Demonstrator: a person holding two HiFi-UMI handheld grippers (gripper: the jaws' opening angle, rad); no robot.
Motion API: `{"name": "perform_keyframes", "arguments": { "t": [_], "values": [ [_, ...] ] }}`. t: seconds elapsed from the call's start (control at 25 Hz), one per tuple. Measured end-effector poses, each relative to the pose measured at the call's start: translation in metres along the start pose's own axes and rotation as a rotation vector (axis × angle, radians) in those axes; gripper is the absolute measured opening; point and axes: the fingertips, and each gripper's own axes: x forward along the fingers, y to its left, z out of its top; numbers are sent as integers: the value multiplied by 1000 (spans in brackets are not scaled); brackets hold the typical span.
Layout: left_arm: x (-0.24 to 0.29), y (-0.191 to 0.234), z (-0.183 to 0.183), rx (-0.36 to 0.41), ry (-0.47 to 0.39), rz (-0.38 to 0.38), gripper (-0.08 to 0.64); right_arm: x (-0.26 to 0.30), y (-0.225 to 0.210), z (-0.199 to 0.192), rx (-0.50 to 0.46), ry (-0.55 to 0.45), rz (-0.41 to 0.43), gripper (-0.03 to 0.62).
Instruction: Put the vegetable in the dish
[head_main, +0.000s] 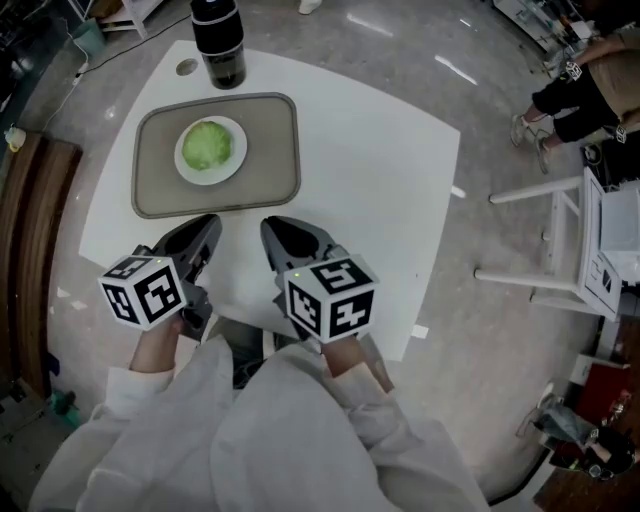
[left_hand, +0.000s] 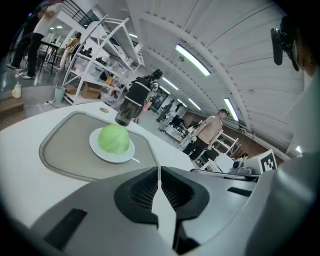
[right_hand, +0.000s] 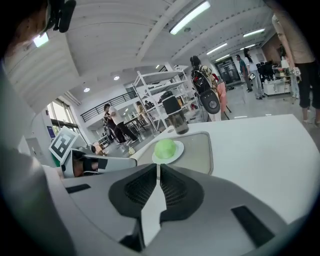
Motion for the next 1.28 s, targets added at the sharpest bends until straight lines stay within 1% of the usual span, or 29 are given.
{"name": "perform_keyframes", "arguments": {
  "t": [0.16, 0.32, 0.48, 0.6, 0.8, 1.0, 1.16, 1.28],
  "values": [
    [-13, -46, -23, 18, -31, -45, 9, -37, 13, -12, -29, -27, 17, 25],
    [-22, -86, -50, 46, -35, -86, 9, -72, 22, -26, -23, -51, 27, 20],
    [-29, -120, -75, 69, -33, -106, 9, -104, 26, -47, -38, -53, 33, 17],
    [-38, -139, -87, 89, -46, -105, 8, -124, 24, -63, -27, -38, 22, 17],
    [-46, -154, -103, 103, -26, -126, 9, -142, 28, -77, -12, -40, 6, 17],
    [-50, -164, -112, 119, 8, -165, 9, -150, 34, -75, 19, -67, 23, 17],
    [-55, -171, -115, 143, 37, -196, 8, -155, 38, -74, 2, -66, 13, 15],
    [-63, -172, -114, 159, 50, -215, 9, -158, 47, -74, 3, -59, 30, 15]
  ]
}}
